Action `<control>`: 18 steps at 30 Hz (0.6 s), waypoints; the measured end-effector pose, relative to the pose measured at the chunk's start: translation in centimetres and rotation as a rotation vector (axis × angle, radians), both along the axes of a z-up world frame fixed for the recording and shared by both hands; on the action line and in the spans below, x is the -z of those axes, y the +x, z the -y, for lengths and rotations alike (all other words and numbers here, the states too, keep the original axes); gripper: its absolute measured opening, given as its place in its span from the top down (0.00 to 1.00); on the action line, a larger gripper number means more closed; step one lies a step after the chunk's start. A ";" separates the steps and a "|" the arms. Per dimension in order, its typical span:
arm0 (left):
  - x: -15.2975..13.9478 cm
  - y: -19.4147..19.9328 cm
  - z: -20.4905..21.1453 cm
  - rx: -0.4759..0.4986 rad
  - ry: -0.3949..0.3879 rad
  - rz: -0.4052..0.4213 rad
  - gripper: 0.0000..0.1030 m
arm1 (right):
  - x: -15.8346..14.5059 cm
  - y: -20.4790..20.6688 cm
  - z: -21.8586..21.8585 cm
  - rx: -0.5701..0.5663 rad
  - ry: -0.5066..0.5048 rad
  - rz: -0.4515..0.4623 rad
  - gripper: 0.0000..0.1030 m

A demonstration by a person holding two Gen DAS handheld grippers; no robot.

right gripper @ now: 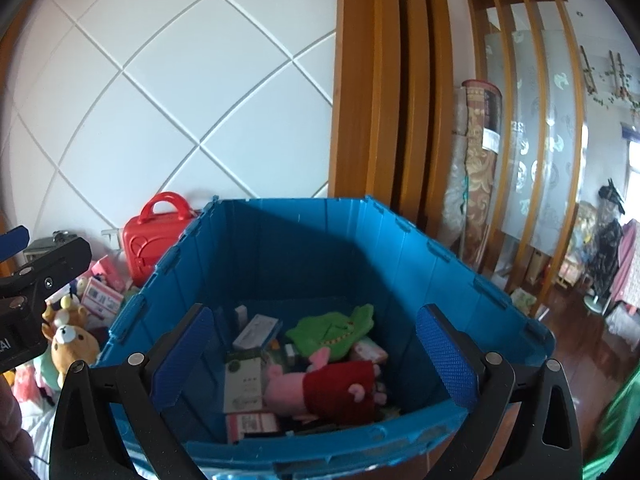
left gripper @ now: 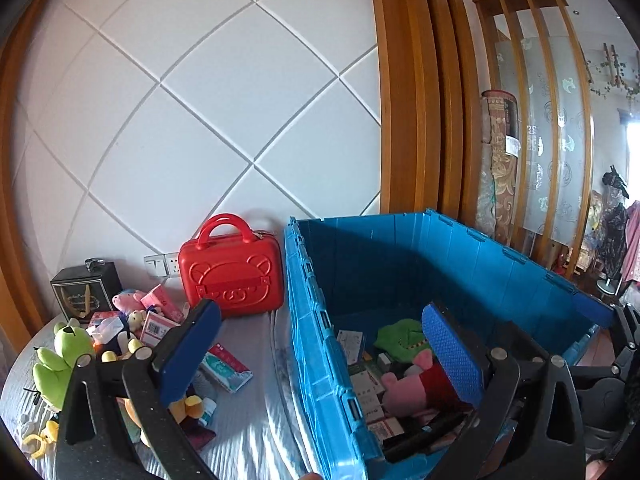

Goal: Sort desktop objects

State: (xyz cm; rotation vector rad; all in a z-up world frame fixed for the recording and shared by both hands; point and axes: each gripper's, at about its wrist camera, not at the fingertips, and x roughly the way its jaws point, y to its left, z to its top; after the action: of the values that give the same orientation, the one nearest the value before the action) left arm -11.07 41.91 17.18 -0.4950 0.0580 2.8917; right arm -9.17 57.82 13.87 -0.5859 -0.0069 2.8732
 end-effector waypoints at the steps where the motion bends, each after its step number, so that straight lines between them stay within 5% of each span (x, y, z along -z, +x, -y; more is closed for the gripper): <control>1: 0.1 0.1 0.1 -0.003 0.001 0.010 0.01 | 0.0 0.2 0.1 -0.001 -0.006 0.006 0.00; 18: 1.1 1.8 1.4 -0.008 -0.013 0.064 0.01 | 0.2 1.0 1.9 0.009 0.017 0.042 0.00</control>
State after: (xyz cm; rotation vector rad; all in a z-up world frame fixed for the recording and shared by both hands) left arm -9.32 40.46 16.09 -0.5911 0.0645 2.8826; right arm -8.12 55.89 13.67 -0.6413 -0.0351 2.8491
